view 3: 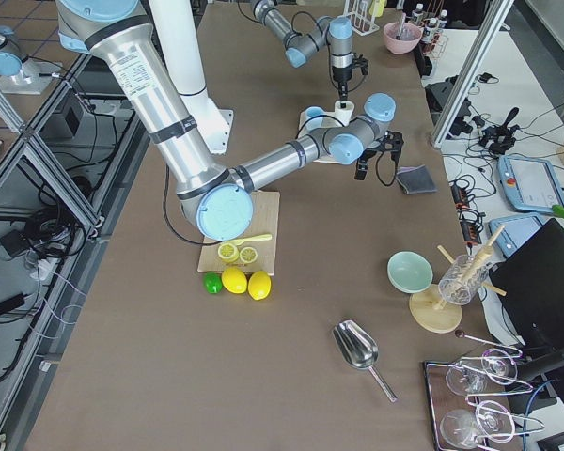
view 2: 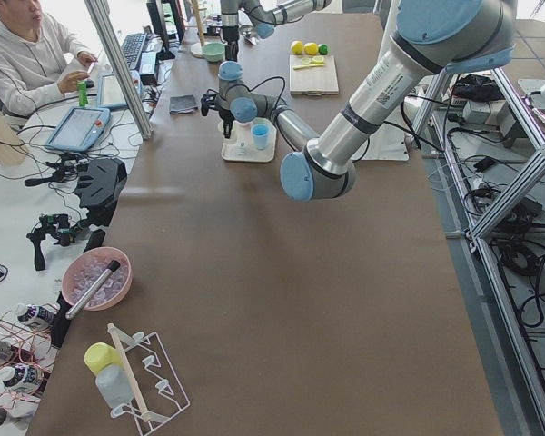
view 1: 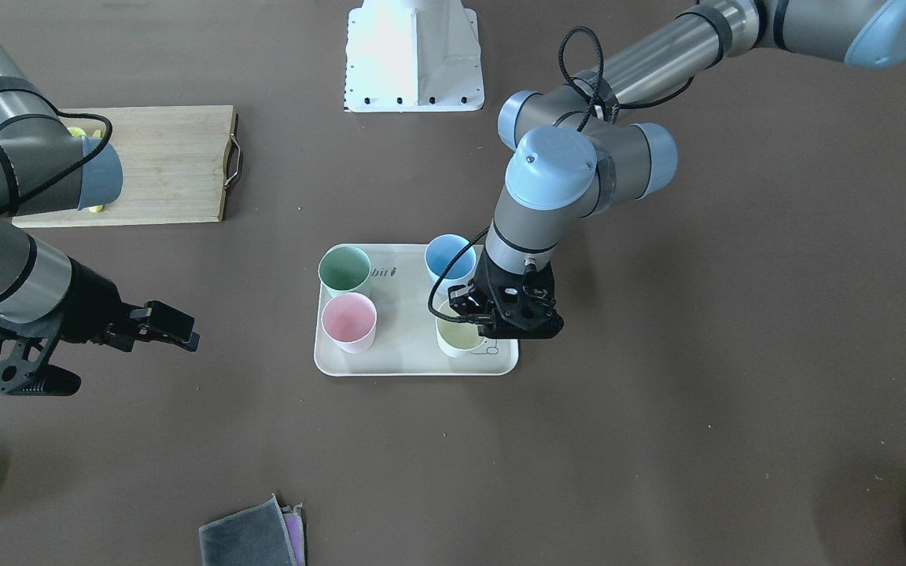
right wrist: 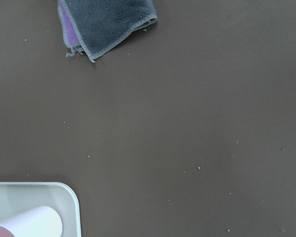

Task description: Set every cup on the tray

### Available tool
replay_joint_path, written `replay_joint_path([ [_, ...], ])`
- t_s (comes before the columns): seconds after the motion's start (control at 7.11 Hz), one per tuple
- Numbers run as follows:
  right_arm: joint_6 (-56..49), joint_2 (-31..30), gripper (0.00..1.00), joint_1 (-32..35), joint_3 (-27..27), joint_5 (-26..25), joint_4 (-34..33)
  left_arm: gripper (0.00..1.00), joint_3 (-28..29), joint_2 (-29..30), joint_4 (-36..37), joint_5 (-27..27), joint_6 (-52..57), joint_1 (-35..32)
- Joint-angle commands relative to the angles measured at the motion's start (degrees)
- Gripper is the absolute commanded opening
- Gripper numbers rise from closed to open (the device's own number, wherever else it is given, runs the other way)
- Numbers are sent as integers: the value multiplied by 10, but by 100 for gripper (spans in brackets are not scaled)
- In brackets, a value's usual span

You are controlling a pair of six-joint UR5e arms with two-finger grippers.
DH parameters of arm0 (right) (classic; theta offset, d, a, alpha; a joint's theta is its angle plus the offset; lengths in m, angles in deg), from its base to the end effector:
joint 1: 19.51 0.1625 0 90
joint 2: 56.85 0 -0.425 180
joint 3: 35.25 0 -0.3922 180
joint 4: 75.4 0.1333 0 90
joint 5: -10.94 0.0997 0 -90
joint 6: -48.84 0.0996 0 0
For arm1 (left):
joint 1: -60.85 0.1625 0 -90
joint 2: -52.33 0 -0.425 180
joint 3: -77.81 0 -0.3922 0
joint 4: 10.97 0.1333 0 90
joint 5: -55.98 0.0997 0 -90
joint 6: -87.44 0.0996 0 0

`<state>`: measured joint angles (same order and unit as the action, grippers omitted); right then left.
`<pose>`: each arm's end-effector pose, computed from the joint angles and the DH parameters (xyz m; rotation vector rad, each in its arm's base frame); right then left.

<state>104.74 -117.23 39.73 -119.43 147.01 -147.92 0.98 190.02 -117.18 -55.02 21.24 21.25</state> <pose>-0.2997 -0.6239 0.3598 -0.0320 -1.0224 0.1104 0.5330 -0.5676 0.2080 0.1687 0.9237 -0.0930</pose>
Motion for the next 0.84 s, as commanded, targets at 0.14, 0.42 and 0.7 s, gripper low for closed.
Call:
replay_joint_path([
  [0.14,-11,-22,100,14,-11,0,-1,98,-6,-12,9,-19,68,-27],
  [0.42,-12,-31,100,31,-12,-2,-2,98,-69,-96,14,-99,153,-105],
  [0.7,-108,-74,100,68,-13,-1,-2,98,-128,-186,14,-123,245,-164],
])
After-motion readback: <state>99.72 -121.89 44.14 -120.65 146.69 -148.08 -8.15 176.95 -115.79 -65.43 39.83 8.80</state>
